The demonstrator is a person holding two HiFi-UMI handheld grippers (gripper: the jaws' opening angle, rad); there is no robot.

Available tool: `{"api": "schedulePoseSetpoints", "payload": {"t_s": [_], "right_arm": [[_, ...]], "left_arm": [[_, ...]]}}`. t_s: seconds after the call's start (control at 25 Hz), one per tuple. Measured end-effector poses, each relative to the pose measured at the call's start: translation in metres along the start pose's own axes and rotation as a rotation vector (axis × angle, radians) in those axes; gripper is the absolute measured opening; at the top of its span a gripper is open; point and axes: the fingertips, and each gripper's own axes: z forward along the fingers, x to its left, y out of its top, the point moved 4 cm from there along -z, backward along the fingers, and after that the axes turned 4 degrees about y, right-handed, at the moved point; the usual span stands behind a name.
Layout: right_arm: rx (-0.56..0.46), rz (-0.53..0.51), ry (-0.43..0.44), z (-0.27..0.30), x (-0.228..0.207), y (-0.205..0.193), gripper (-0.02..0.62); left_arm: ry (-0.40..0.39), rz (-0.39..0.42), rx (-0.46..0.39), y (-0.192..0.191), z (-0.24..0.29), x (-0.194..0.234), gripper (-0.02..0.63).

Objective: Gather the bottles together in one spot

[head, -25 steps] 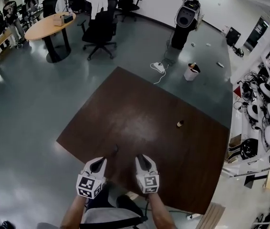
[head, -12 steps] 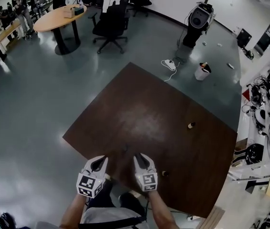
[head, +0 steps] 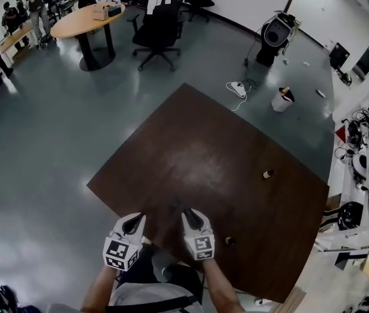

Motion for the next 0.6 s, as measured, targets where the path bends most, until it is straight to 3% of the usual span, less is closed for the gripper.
{"api": "schedulePoseSetpoints", "payload": {"t_s": [0.6], "right_arm": [[0.017,-0.012,0.016,0.004,-0.002,-0.021,0.089]], "left_arm": [[0.012,-0.006,0.0,-0.01,0.006,0.004,0.002]]}}
